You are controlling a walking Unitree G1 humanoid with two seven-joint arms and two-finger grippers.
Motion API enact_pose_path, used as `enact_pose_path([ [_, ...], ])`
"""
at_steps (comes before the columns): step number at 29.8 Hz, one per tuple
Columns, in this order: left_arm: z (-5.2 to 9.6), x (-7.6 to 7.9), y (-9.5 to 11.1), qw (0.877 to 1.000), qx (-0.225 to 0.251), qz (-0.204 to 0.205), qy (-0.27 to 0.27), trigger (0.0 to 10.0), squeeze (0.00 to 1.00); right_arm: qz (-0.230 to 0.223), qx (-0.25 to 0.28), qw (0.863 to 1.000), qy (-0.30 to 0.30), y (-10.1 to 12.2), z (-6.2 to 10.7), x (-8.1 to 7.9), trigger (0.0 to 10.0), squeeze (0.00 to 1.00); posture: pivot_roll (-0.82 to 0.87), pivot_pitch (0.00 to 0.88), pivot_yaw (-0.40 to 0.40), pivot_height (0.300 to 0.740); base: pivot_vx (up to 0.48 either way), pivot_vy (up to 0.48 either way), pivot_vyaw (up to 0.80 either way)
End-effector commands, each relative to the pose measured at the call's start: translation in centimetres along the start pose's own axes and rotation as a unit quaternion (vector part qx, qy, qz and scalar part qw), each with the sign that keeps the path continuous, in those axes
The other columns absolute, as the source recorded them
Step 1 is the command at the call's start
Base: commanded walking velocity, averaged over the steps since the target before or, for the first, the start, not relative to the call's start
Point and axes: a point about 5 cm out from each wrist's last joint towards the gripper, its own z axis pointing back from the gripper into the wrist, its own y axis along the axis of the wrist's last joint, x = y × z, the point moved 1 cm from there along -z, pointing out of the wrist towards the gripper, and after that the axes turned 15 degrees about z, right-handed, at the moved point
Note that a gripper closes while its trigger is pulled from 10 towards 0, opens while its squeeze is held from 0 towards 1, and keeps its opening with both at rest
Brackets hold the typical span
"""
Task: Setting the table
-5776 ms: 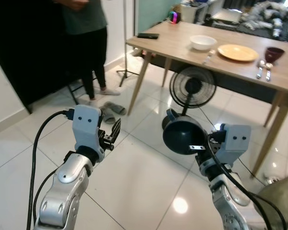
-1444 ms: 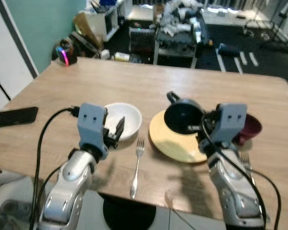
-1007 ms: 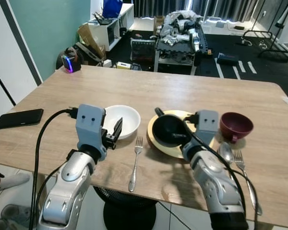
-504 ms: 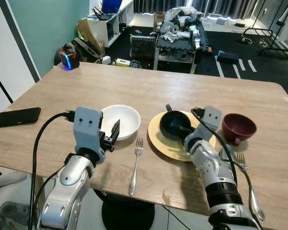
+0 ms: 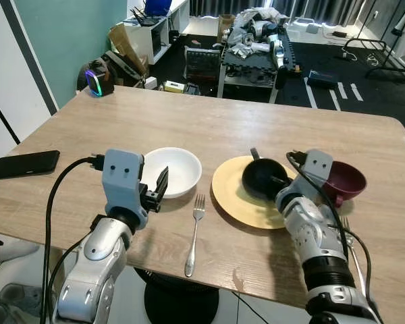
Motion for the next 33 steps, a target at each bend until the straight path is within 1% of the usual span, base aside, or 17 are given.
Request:
enact_pose_path([
  [1, -0.1, -0.1, -0.4, 1.000, -0.012, 0.001, 0.000, 10.0, 0.00, -0.004, 0.018, 1.000, -0.009, 0.8, 0.1, 0.5, 10.0, 1.00, 0.02, 0.000, 0.061, 0.740, 0.000, 0.000, 0.00],
  [4, -0.1, -0.1, -0.4, 1.000, -0.012, 0.000, 0.000, 10.0, 0.00, -0.004, 0.034, 0.999, -0.010, 1.6, 0.3, 0.6, 10.0, 1.00, 0.03, 0.000, 0.064, 0.740, 0.000, 0.000, 0.00],
  [8, 0.0, -0.1, -0.3, 1.000, -0.012, -0.001, -0.002, 10.0, 0.00, -0.012, 0.080, 0.997, 0.006, 3.6, 0.9, 0.2, 10.0, 1.00, 0.03, 0.000, 0.067, 0.740, 0.000, 0.000, 0.00],
  [9, -0.1, -0.1, -0.3, 1.000, -0.012, -0.001, -0.002, 10.0, 0.00, -0.016, 0.102, 0.995, 0.016, 4.5, 1.1, 0.0, 10.0, 0.15, 0.02, 0.000, 0.069, 0.740, 0.000, 0.000, 0.00],
  [10, -0.1, -0.1, -0.3, 1.000, -0.012, -0.001, -0.002, 10.0, 0.00, -0.016, 0.102, 0.995, 0.016, 4.5, 1.1, 0.0, 10.0, 0.15, 0.02, 0.000, 0.069, 0.740, 0.000, 0.000, 0.00],
  [11, -0.1, 0.0, -0.3, 1.000, -0.012, -0.001, -0.003, 10.0, 0.00, -0.017, 0.124, 0.992, 0.025, 5.3, 1.4, -0.2, 10.0, 0.00, 0.03, 0.000, 0.069, 0.740, 0.000, 0.000, 0.00],
  [14, -0.1, 0.0, -0.3, 1.000, -0.011, -0.002, -0.004, 10.0, 0.00, -0.012, 0.153, 0.987, 0.036, 6.4, 1.9, -0.3, 10.0, 0.00, 0.03, 0.000, 0.069, 0.740, 0.000, 0.000, 0.00],
  [17, -0.1, -0.1, -0.2, 1.000, -0.011, -0.002, -0.004, 10.0, 0.00, -0.008, 0.164, 0.986, 0.037, 6.7, 2.2, -0.2, 10.0, 0.00, 0.03, 0.000, 0.070, 0.740, 0.000, 0.000, 0.00],
  [19, -0.1, -0.1, -0.2, 1.000, -0.011, -0.003, -0.004, 10.0, 0.00, 0.022, 0.174, 0.984, 0.038, 6.7, 2.7, 0.3, 10.0, 0.00, 0.03, 0.000, 0.072, 0.740, 0.000, 0.000, 0.00],
  [22, -0.1, -0.1, -0.2, 1.000, -0.011, -0.004, -0.004, 10.0, 0.00, 0.049, 0.169, 0.983, 0.051, 6.3, 3.0, 0.2, 10.0, 0.00, 0.03, 0.000, 0.071, 0.740, 0.000, 0.000, 0.00],
  [23, -0.1, -0.1, -0.2, 1.000, -0.011, -0.004, -0.004, 10.0, 0.00, 0.049, 0.169, 0.983, 0.051, 6.3, 3.0, 0.2, 10.0, 0.00, 0.03, 0.000, 0.071, 0.740, 0.000, 0.000, 0.00],
  [25, -0.1, -0.1, -0.2, 1.000, -0.011, -0.005, -0.005, 10.0, 0.00, 0.095, 0.133, 0.982, 0.092, 4.8, 3.5, -0.9, 10.0, 0.00, 0.03, 0.000, 0.070, 0.740, 0.000, 0.000, 0.00],
  [26, -0.1, -0.1, -0.2, 1.000, -0.011, -0.005, -0.005, 10.0, 0.00, 0.095, 0.133, 0.982, 0.092, 4.8, 3.5, -0.9, 10.0, 0.00, 0.03, 0.000, 0.070, 0.740, 0.000, 0.000, 0.00],
  [27, -0.2, -0.1, -0.2, 1.000, -0.011, -0.005, -0.005, 10.0, 0.00, 0.099, 0.101, 0.984, 0.104, 3.4, 3.8, -1.5, 10.0, 0.00, 0.03, 0.000, 0.068, 0.740, 0.000, 0.000, 0.00],
  [29, -0.2, -0.1, -0.2, 1.000, -0.010, -0.003, -0.005, 10.0, 0.00, 0.082, 0.049, 0.991, 0.092, 0.8, 4.1, -2.0, 10.0, 0.00, 0.02, 0.000, 0.064, 0.740, 0.000, 0.000, 0.00],
  [31, -0.2, -0.1, -0.2, 1.000, -0.010, -0.003, -0.005, 10.0, 0.00, 0.082, 0.049, 0.991, 0.092, 0.8, 4.1, -2.0, 10.0, 0.00, 0.02, 0.000, 0.064, 0.740, 0.000, 0.000, 0.00],
  [33, -0.2, 0.0, -0.2, 1.000, -0.010, -0.002, -0.006, 10.0, 0.00, 0.084, 0.026, 0.993, 0.081, -0.8, 4.1, -2.4, 10.0, 0.00, 0.03, 0.000, 0.063, 0.740, 0.000, 0.000, 0.00],
])
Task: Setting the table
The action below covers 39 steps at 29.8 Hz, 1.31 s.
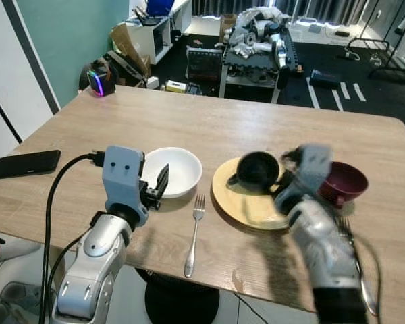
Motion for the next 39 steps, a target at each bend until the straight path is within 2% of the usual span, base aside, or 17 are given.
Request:
enact_pose_path([
  [1, -0.1, 0.1, -0.3, 1.000, -0.007, 0.000, 0.000, 10.0, 0.00, 0.007, -0.017, 1.000, -0.008, -1.0, 0.1, 0.0, 10.0, 0.00, 0.03, 0.000, 0.063, 0.740, 0.000, 0.000, 0.00],
  [5, -0.1, 0.0, -0.2, 1.000, -0.006, 0.000, 0.000, 10.0, 0.00, 0.015, -0.048, 0.998, -0.030, -2.6, 0.0, 0.2, 10.0, 0.00, 0.03, 0.000, 0.059, 0.740, 0.000, 0.000, 0.00],
  [8, 0.0, -0.1, -0.1, 1.000, -0.004, 0.000, 0.002, 10.0, 0.00, 0.017, -0.071, 0.995, -0.072, -4.0, -0.1, 1.2, 10.0, 0.00, 0.04, 0.000, 0.057, 0.740, 0.000, 0.000, 0.00],
  [10, 0.0, -0.1, -0.1, 1.000, -0.004, 0.000, 0.002, 10.0, 0.00, 0.018, -0.075, 0.994, -0.080, -4.1, -0.1, 1.4, 10.0, 0.00, 0.04, 0.000, 0.057, 0.740, 0.000, 0.000, 0.00],
  [12, 0.0, 0.0, -0.2, 1.000, -0.005, 0.000, 0.001, 10.0, 0.00, -0.017, -0.084, 0.992, -0.088, -4.7, -0.4, 1.4, 10.0, 0.00, 0.04, 0.000, 0.059, 0.740, 0.000, 0.000, 0.00],
  [13, 0.0, 0.0, -0.2, 1.000, -0.005, 0.000, 0.001, 10.0, 0.00, -0.017, -0.084, 0.992, -0.088, -4.7, -0.4, 1.4, 10.0, 0.00, 0.04, 0.000, 0.059, 0.740, 0.000, 0.000, 0.00],
  [15, 0.0, 0.1, -0.2, 1.000, -0.005, 0.001, 0.000, 10.0, 0.00, -0.070, -0.091, 0.990, -0.087, -5.0, -0.8, 1.0, 10.0, 0.00, 0.05, 0.000, 0.060, 0.740, 0.000, 0.000, 0.00],
  [21, 0.1, 0.0, -0.1, 1.000, -0.004, -0.001, 0.003, 10.0, 0.00, -0.135, -0.079, 0.986, -0.058, -4.8, -1.6, -0.1, 10.0, 0.00, 0.06, 0.000, 0.057, 0.740, 0.000, 0.000, 0.00],
  [26, 0.2, -0.1, 0.0, 1.000, -0.004, -0.002, 0.005, 10.0, 0.00, -0.124, -0.067, 0.989, -0.046, -4.7, -2.1, -0.6, 10.0, 0.00, 0.06, 0.000, 0.058, 0.740, 0.000, 0.000, 0.00],
  [30, 0.2, 0.0, 0.0, 1.000, -0.005, -0.002, 0.005, 10.0, 0.00, -0.119, -0.039, 0.992, -0.016, -3.8, -2.4, -2.0, 10.0, 0.00, 0.06, 0.000, 0.063, 0.740, 0.000, 0.000, 0.00],
  [33, 0.2, 0.2, -0.1, 1.000, -0.008, 0.000, 0.003, 10.0, 0.00, -0.093, -0.042, 0.995, 0.003, -4.2, -2.7, -3.3, 10.0, 0.00, 0.07, 0.000, 0.065, 0.740, 0.000, 0.000, 0.00],
  [34, 0.2, 0.2, -0.2, 1.000, -0.008, 0.000, 0.002, 10.0, 0.00, -0.083, -0.046, 0.995, 0.006, -4.4, -2.7, -3.6, 8.0, 0.00, 0.07, 0.000, 0.065, 0.740, 0.000, 0.000, 0.00],
  [35, 0.2, 0.2, -0.2, 1.000, -0.009, 0.000, 0.002, 10.0, 0.00, -0.076, -0.050, 0.996, 0.009, -4.6, -2.8, -3.9, 4.0, 0.00, 0.07, 0.000, 0.064, 0.740, 0.000, 0.000, 0.00],
  [36, 0.2, 0.2, -0.2, 1.000, -0.009, 0.000, 0.002, 10.0, 0.00, -0.076, -0.050, 0.996, 0.009, -4.6, -2.8, -3.9, 4.0, 0.00, 0.07, 0.000, 0.064, 0.740, 0.000, 0.000, 0.00],
  [37, 0.2, 0.2, -0.1, 1.000, -0.009, 0.000, 0.002, 10.0, 0.00, -0.073, -0.052, 0.996, 0.010, -4.7, -2.8, -4.0, 0.0, 0.00, 0.07, 0.000, 0.063, 0.740, 0.000, 0.000, 0.00],
  [39, 0.2, 0.2, -0.1, 1.000, -0.009, 0.000, 0.003, 10.0, 0.00, -0.070, -0.054, 0.996, 0.011, -4.9, -2.9, -4.1, 0.0, 0.00, 0.08, 0.000, 0.061, 0.740, 0.000, 0.000, 0.00],
])
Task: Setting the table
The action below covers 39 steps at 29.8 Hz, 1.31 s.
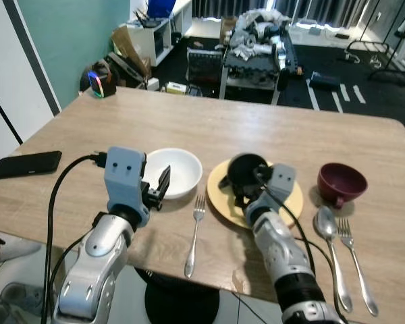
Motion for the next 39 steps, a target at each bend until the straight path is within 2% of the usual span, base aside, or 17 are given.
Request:
enact_pose_path([
  [1, 0.2, 0.0, 0.0, 1.000, -0.002, -0.002, 0.004, 10.0, 0.00, 0.006, -0.034, 0.999, 0.005, -1.7, 0.2, -0.3, 0.0, 0.00, 0.08, 0.000, 0.060, 0.740, 0.000, 0.000, 0.00],
  [7, 0.3, -0.2, 0.1, 1.000, -0.001, -0.002, 0.008, 10.0, 0.00, 0.004, -0.032, 0.999, -0.010, -1.6, -0.1, 0.3, 0.0, 0.00, 0.08, 0.000, 0.055, 0.740, 0.000, 0.000, 0.00],
  [16, 0.1, 0.1, 0.0, 1.000, -0.002, 0.002, 0.005, 10.0, 0.00, 0.022, 0.008, 0.999, -0.036, 0.1, -0.5, 2.0, 0.0, 0.00, 0.06, 0.000, 0.061, 0.740, 0.000, 0.000, 0.00],
  [17, 0.0, 0.1, 0.0, 1.000, -0.001, 0.002, 0.003, 10.0, 0.00, 0.070, 0.048, 0.995, -0.044, 1.8, -0.6, 2.8, 0.0, 0.00, 0.06, 0.000, 0.062, 0.740, 0.000, 0.000, 0.00],
  [19, 0.0, 0.1, 0.0, 1.000, -0.001, 0.002, 0.003, 10.0, 0.00, 0.093, 0.064, 0.993, -0.046, 2.6, -0.6, 3.1, 0.0, 0.00, 0.06, 0.000, 0.062, 0.740, 0.000, 0.000, 0.00],
  [20, 0.0, 0.1, 0.0, 1.000, -0.001, 0.002, 0.003, 10.0, 0.00, 0.137, 0.090, 0.986, -0.044, 3.9, -0.5, 3.4, 0.0, 0.00, 0.06, 0.000, 0.063, 0.740, 0.000, 0.000, 0.00],
  [21, 0.0, 0.1, 0.0, 1.000, -0.001, 0.002, 0.003, 10.0, 0.00, 0.137, 0.090, 0.986, -0.044, 3.9, -0.5, 3.4, 0.0, 0.00, 0.06, 0.000, 0.063, 0.740, 0.000, 0.000, 0.00],
  [23, 0.0, 0.0, 0.1, 1.000, -0.001, 0.001, 0.004, 10.0, 0.00, 0.220, 0.136, 0.966, -0.025, 6.6, -0.2, 4.0, 0.0, 0.00, 0.05, 0.000, 0.063, 0.740, 0.000, 0.000, 0.00],
  [24, 0.0, 0.0, 0.1, 1.000, -0.001, 0.001, 0.004, 10.0, 0.00, 0.220, 0.136, 0.966, -0.025, 6.6, -0.2, 4.0, 0.0, 0.00, 0.05, 0.000, 0.063, 0.740, 0.000, 0.000, 0.00],
  [26, 0.0, 0.0, 0.0, 1.000, -0.002, 0.001, 0.004, 10.0, 0.00, 0.281, 0.142, 0.948, 0.042, 8.8, 0.3, 4.7, 0.0, 0.00, 0.05, 0.000, 0.061, 0.740, 0.000, 0.000, 0.00],
  [27, 0.0, 0.0, 0.0, 1.000, -0.002, 0.001, 0.004, 10.0, 0.00, 0.281, 0.142, 0.948, 0.042, 8.8, 0.3, 4.7, 0.0, 0.00, 0.05, 0.000, 0.061, 0.740, 0.000, 0.000, 0.00],
  [28, 0.0, 0.0, 0.0, 1.000, -0.002, 0.002, 0.004, 10.0, 0.00, 0.296, 0.138, 0.942, 0.077, 9.5, 0.8, 5.1, 0.2, 0.00, 0.04, 0.000, 0.060, 0.740, 0.000, 0.000, 0.00],
  [29, 0.0, 0.0, 0.0, 1.000, -0.002, 0.002, 0.004, 10.0, 0.00, 0.309, 0.132, 0.936, 0.109, 10.0, 1.3, 5.4, 3.0, 0.00, 0.04, 0.000, 0.059, 0.740, 0.000, 0.000, 0.00],
  [30, 0.0, 0.0, 0.0, 1.000, -0.001, 0.003, 0.004, 10.0, 0.00, 0.326, 0.131, 0.927, 0.128, 10.4, 1.7, 5.7, 10.0, 0.00, 0.04, 0.000, 0.059, 0.740, 0.000, 0.000, 0.00],
  [34, 0.0, 0.0, -0.1, 1.000, -0.002, 0.004, 0.004, 10.0, 0.00, 0.371, 0.126, 0.904, 0.172, 11.6, 3.1, 6.7, 10.0, 0.00, 0.03, 0.000, 0.059, 0.740, 0.000, 0.000, 0.00],
  [36, 0.0, 0.0, -0.1, 1.000, -0.002, 0.004, 0.003, 10.0, 0.00, 0.401, 0.105, 0.887, 0.206, 11.7, 4.1, 7.3, 10.0, 0.00, 0.03, 0.000, 0.061, 0.740, 0.000, 0.000, 0.00],
  [39, 0.0, 0.0, -0.2, 1.000, -0.002, 0.005, 0.002, 10.0, 0.00, 0.411, 0.079, 0.876, 0.239, 11.1, 4.6, 7.4, 10.0, 0.00, 0.02, 0.000, 0.063, 0.740, 0.000, 0.000, 0.00],
])
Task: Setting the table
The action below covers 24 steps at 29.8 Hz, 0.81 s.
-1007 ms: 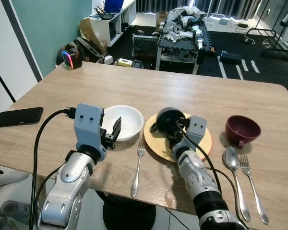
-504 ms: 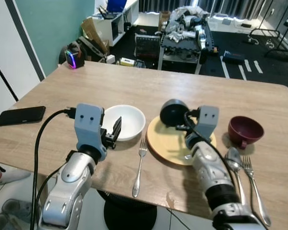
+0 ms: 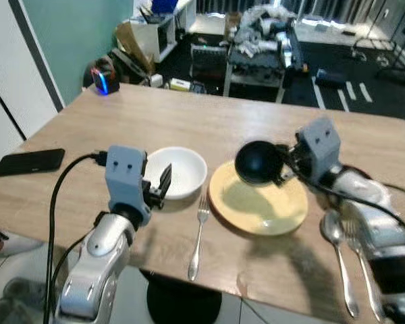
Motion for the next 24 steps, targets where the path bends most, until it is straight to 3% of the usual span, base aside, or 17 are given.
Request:
enact_pose_path([
  [1, 0.0, 0.0, -0.3, 1.000, -0.008, -0.002, -0.002, 10.0, 0.00, -0.006, -0.003, 0.998, 0.058, -0.2, 0.3, -1.4, 10.0, 0.00, 0.02, 0.000, 0.063, 0.740, 0.000, 0.000, 0.00],
  [3, -0.1, 0.0, -0.3, 1.000, -0.008, -0.003, -0.003, 10.0, 0.00, -0.011, -0.021, 0.995, 0.099, -1.2, 0.5, -2.9, 10.0, 0.00, 0.03, 0.000, 0.063, 0.740, 0.000, 0.000, 0.00],
  [6, -0.1, 0.0, -0.3, 1.000, -0.007, -0.003, -0.003, 10.0, 0.00, -0.012, -0.037, 0.992, 0.119, -1.8, 0.3, -3.9, 10.0, 0.00, 0.03, 0.000, 0.063, 0.740, 0.000, 0.000, 0.00],
  [11, -0.1, -0.1, -0.2, 1.000, -0.005, -0.004, -0.002, 10.0, 0.00, -0.003, -0.043, 0.991, 0.130, -1.6, -0.1, -4.1, 10.0, 0.00, 0.04, 0.000, 0.060, 0.740, 0.000, 0.000, 0.00],
  [15, -0.1, -0.1, -0.2, 1.000, -0.005, -0.005, -0.001, 10.0, 0.00, 0.002, -0.050, 0.994, 0.099, -1.6, -0.8, -3.5, 10.0, 0.00, 0.04, 0.000, 0.057, 0.740, 0.000, 0.000, 0.00],
  [16, -0.1, -0.1, -0.2, 1.000, -0.004, -0.005, 0.000, 10.0, 0.00, -0.003, -0.056, 0.997, 0.060, -1.6, -1.2, -2.6, 10.0, 0.00, 0.04, 0.000, 0.056, 0.740, 0.000, 0.000, 0.00],
  [22, -0.1, -0.1, -0.2, 1.000, -0.004, -0.004, -0.001, 10.0, 0.00, -0.001, -0.062, 0.998, 0.032, -1.6, -1.3, -1.5, 10.0, 0.00, 0.04, 0.000, 0.059, 0.740, 0.000, 0.000, 0.00],
  [23, -0.1, -0.1, -0.2, 1.000, -0.004, -0.004, -0.002, 10.0, 0.00, 0.003, -0.064, 0.998, 0.027, -1.7, -1.3, -1.3, 10.0, 0.05, 0.04, 0.000, 0.059, 0.740, 0.000, 0.000, 0.00],
  [24, -0.1, -0.1, -0.2, 1.000, -0.004, -0.004, -0.002, 10.0, 0.00, 0.004, -0.067, 0.997, 0.022, -1.7, -1.2, -1.1, 10.0, 0.17, 0.04, 0.000, 0.059, 0.740, 0.000, 0.000, 0.00],
])
